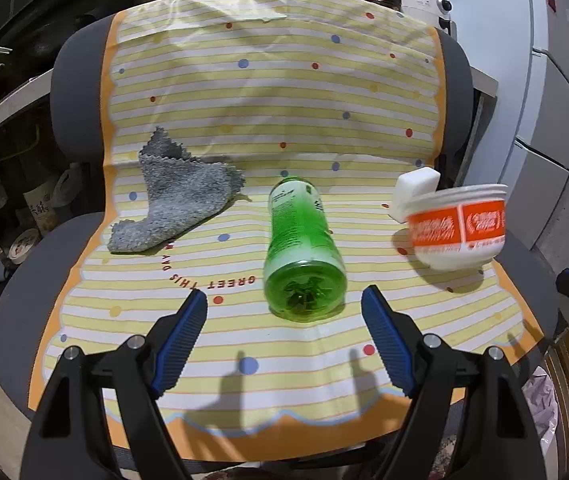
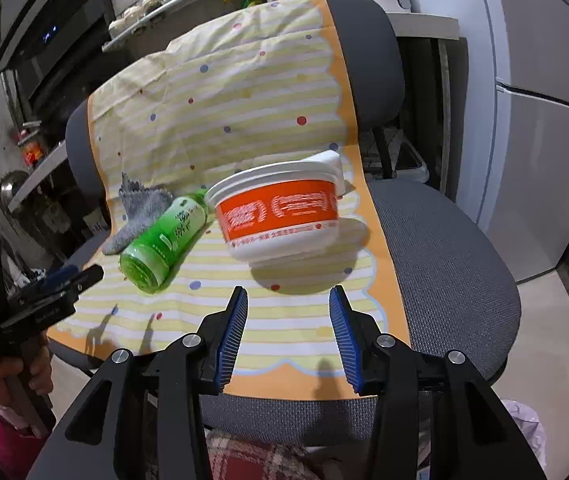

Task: Collect trash
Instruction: 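Grasp the rim of the orange-labelled cup with the right tool, then grasp the grey cloth with the left tool while the right tool holds the cup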

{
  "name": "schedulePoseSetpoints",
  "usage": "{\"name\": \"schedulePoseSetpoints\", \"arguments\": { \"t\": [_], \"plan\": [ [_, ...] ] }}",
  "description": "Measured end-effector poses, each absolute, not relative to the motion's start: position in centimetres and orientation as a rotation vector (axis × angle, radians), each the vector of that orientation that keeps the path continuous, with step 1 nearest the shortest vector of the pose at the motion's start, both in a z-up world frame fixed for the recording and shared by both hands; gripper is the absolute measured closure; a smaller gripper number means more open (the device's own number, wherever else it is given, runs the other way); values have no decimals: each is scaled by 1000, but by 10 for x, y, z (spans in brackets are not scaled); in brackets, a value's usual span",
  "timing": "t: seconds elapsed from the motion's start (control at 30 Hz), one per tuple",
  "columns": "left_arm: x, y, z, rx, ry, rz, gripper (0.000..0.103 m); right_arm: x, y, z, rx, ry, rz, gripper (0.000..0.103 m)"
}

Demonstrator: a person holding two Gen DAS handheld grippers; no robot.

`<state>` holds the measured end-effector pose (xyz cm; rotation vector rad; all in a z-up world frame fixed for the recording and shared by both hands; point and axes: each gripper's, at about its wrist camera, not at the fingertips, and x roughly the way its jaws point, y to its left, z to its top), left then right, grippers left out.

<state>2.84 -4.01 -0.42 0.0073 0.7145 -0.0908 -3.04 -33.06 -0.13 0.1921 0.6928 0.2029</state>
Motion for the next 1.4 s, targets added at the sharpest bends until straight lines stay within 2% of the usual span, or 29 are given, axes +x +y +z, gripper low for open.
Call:
{"name": "schedulePoseSetpoints", "arguments": {
  "t": [0.03,0.17,0.53,0.7,0.83,0.87,0.93,1.13,1.3,1.4],
  "plan": [
    [29,-38,-5,4,716,-85,26,-29,-330,0,195,683,199,58],
    [32,-32,-6,-8,722,-76,26,-20,-336,2,222,657,169,46],
    [36,-27,-10,3,726,-68,26,20,-350,-16,302,729,137,47],
    [41,-11,-9,0,719,-31,26,41,-349,-15,267,725,43,67],
    [50,19,-12,-3,717,38,26,62,-345,-27,273,787,5,76],
    [53,28,-14,-6,720,56,26,64,-344,-29,277,794,6,87],
    [62,46,-18,-14,727,90,26,64,-339,-27,281,768,14,96],
    [94,87,-24,-52,731,131,26,62,-316,-1,309,677,97,98],
    [130,93,-33,-58,752,122,27,74,-301,3,331,683,134,98],
    [156,91,-44,-59,782,135,22,79,-298,2,357,685,140,97]
  ]
}}
